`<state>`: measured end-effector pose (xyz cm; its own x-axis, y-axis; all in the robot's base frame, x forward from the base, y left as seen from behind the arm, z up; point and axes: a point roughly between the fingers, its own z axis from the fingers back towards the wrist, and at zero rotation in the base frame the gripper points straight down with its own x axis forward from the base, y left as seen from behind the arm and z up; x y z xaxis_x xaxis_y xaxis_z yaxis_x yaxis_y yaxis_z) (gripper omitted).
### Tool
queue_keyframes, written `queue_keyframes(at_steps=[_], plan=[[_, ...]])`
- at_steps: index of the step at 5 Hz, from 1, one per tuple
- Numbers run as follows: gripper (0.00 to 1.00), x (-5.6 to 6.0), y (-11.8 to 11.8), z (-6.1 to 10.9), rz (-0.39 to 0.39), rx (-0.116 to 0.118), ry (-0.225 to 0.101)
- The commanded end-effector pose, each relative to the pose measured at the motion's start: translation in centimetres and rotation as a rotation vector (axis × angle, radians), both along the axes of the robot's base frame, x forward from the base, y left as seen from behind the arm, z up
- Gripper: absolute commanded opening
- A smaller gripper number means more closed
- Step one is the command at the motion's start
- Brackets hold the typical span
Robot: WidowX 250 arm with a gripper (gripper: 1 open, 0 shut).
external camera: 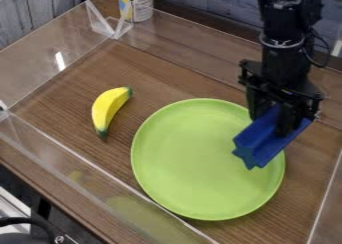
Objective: Put the blue object in the green plate
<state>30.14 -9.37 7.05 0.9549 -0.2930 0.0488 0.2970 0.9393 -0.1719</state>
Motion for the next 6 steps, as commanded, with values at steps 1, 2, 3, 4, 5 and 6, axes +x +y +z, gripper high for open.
queue_keyframes(at_steps=[1, 2, 3, 4, 5, 6], plan=[[0.00, 1.24, 0.12, 1.39, 0.005, -0.015, -0.058], [0.00, 1.40, 0.13, 1.24, 0.007, -0.016, -0.057], [0.00, 1.51, 0.21, 1.14, 0.010, -0.016, -0.056], [0.00, 1.67, 0.26, 0.99, 0.013, -0.016, -0.055], [0.00, 1.89, 0.24, 0.74, 0.014, -0.016, -0.055], [0.00, 2.11, 0.28, 0.49, 0.016, -0.015, -0.055]])
